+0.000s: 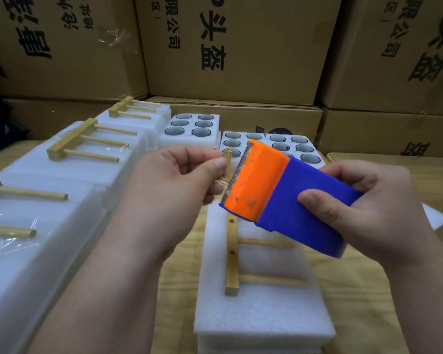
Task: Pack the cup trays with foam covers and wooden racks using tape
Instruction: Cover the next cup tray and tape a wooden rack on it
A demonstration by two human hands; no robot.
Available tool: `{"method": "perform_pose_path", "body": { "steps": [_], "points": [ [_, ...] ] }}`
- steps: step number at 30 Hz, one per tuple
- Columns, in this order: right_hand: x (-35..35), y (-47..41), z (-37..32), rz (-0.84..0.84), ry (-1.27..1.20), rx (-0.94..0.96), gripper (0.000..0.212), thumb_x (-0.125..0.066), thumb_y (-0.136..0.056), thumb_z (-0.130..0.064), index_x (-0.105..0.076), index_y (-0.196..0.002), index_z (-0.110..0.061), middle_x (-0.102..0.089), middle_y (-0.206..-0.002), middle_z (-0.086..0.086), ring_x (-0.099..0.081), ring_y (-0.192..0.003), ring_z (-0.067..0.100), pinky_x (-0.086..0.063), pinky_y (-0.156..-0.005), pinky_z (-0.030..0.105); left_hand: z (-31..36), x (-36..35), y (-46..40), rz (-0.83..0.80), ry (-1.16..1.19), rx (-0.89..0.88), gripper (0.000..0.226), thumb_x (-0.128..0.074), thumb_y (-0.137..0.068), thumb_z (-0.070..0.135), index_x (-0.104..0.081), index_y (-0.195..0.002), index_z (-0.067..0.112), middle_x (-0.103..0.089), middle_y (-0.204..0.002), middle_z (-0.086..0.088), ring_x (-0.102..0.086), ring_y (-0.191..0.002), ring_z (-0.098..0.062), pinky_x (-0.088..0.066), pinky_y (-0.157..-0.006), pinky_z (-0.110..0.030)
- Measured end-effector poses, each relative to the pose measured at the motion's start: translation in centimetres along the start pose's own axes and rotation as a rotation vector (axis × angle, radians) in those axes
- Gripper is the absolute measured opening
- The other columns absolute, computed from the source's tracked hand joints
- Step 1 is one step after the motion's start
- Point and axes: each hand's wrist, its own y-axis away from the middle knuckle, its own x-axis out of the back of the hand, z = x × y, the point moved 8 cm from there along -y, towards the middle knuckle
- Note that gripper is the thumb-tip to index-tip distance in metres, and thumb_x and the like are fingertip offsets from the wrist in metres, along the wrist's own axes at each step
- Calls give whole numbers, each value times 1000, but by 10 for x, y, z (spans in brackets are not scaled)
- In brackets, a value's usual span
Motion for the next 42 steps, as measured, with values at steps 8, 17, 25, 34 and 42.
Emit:
{"method": "perform_pose_path", "body": {
  "steps": [8, 17, 25, 34, 42],
  "points": [
    [32, 6, 11, 28, 20, -118, 43, -75, -61, -73, -75, -80, -35, -75, -73, -7, -70, -59, 13, -53, -45, 30, 8, 34, -7, 108, 0, -40, 24, -73, -90, 19, -78, -76, 39, -76, -75, 2, -67, -58, -6, -52, -53, -16],
    [51, 0, -4, -80, 75, -208, 57, -71, -60, -82, -77, -82, -30, -74, -65, -3, -69, -51, 9, -49, -45, 13, 5, 49, -2, 165, 75, 11, 24, -72, -91, 19, -79, -74, 34, -76, -75, 1, -66, -59, -5, -51, -52, -16],
    [74, -21, -21, -286, 429, -335, 74, -66, -48, -96, -80, -85, -34, -74, -64, 1, -71, -51, 15, -52, -43, 22, -59, 55, 37, 194, 295, 337, 8, -71, -88, 14, -75, -81, 14, -73, -70, 0, -62, -50, -5, -48, -44, -15],
    [38, -65, -36, -443, 619, -405, 69, -63, -36, -96, -76, -82, -46, -77, -70, -6, -74, -60, 11, -50, -44, 19, -115, 39, 44, 140, 527, 609, 6, -68, -91, 8, -67, -97, 8, -71, -66, -1, -61, -47, -3, -46, -40, -14],
    [19, -74, -26, -502, 636, -427, 67, -64, -39, -93, -76, -83, -45, -77, -70, -4, -73, -58, 13, -46, -42, 15, -139, 38, 45, 152, 484, 672, 5, -68, -93, 7, -67, -97, 7, -71, -62, -1, -58, -43, -1, -44, -38, -13]
  ]
}}
